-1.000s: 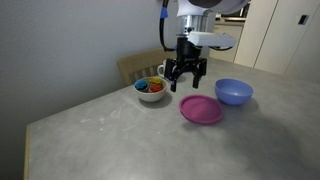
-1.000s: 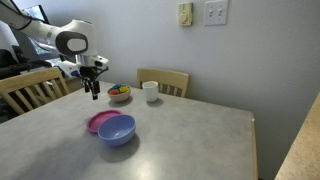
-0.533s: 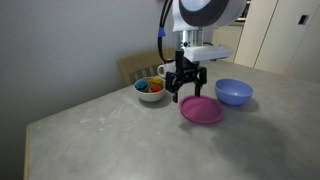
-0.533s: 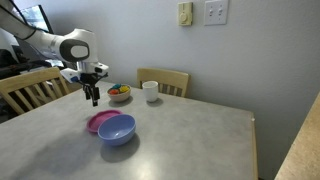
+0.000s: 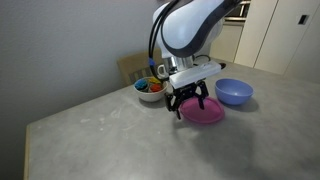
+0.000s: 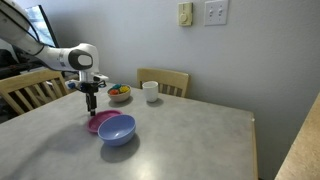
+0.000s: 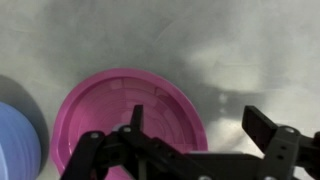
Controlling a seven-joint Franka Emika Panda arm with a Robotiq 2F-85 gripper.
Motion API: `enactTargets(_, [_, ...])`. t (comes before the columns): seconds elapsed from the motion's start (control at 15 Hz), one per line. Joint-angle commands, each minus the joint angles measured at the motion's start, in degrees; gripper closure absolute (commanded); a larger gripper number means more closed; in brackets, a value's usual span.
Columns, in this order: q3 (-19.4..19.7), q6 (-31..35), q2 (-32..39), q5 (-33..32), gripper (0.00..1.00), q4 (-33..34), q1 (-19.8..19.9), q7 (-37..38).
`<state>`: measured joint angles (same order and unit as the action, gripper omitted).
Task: Put the pink lid on the blue bowl
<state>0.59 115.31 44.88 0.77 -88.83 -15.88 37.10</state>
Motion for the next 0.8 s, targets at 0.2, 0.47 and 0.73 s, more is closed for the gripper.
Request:
enactTargets(0.2, [3.0, -16.8, 7.8, -5.8, 0.0, 13.4, -2.5, 7.4])
enactTargets(0.47, [2.8, -21.7, 11.1, -8.6, 0.0, 19.6, -2.6, 7.2])
enactTargets(0.73, [2.3, -18.4, 13.7, -9.7, 0.0, 24.0, -2.5, 5.8])
